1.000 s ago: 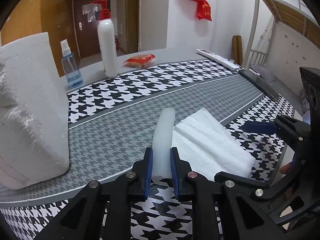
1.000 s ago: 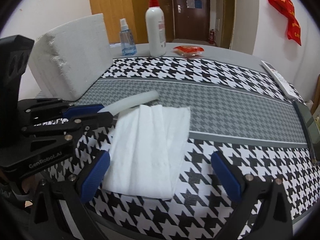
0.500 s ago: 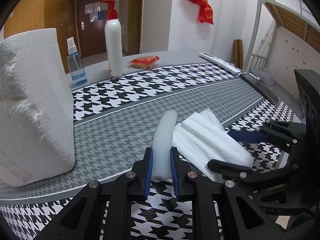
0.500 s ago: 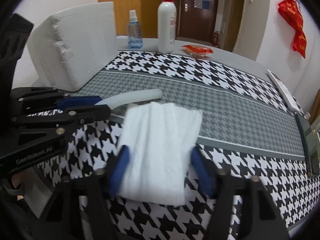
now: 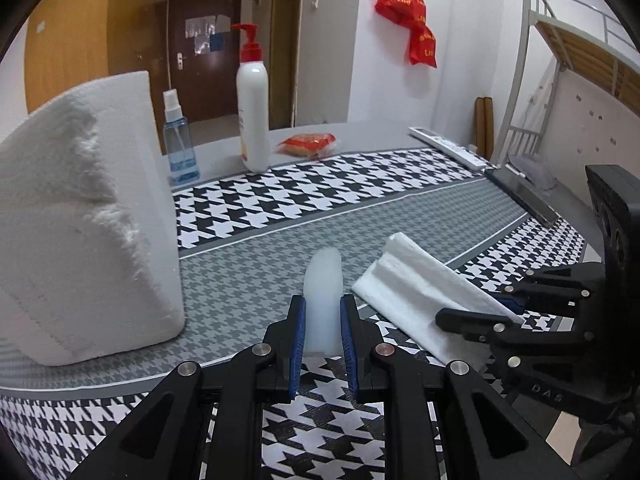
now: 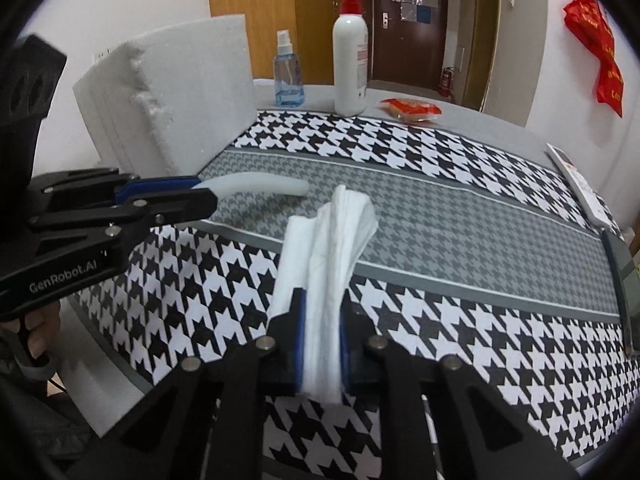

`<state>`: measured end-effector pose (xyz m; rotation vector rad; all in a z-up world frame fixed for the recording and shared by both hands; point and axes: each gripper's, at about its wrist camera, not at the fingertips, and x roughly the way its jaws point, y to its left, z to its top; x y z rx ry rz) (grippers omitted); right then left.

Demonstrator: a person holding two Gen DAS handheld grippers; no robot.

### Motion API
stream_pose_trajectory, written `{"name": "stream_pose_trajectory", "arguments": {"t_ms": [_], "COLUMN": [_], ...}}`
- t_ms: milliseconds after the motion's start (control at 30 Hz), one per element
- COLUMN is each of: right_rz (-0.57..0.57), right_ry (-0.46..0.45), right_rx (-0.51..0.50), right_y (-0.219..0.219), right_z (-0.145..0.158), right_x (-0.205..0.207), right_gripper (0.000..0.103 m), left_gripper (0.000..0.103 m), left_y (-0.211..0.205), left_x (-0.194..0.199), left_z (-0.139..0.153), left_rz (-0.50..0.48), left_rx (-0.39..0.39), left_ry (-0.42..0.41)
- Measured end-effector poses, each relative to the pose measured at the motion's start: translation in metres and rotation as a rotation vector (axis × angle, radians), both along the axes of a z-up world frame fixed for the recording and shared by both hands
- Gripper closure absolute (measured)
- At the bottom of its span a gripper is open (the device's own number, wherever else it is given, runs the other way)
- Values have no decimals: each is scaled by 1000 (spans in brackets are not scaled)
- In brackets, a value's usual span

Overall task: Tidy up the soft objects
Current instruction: 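Close the right tool on the white cloth and lift it, then carry the foam roller and white cloth over to the white foam box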

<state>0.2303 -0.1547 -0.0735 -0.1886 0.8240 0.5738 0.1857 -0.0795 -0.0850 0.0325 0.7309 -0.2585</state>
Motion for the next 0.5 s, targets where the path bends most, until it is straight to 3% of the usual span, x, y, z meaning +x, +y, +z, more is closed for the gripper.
{"name": "stream_pose_trajectory", "arguments": {"t_ms": [367, 433, 500], "right_rz": [-17, -16, -14], "right_ry": [-45, -49, -58], "right_rx": [99, 103, 101], "right_y": [-11, -11, -10], "right_z": [25, 28, 30], "right_x": [-10, -11, -13], "right_gripper": [86, 94, 94], "left_gripper": [84, 84, 84], "left_y": [11, 12, 13], "left_x": [-20, -24, -28], "left_z": [17, 20, 24], "left_rz": [30, 35, 35], "left_rx": [-15, -15, -15], "left_ry": [-60, -71, -85]}}
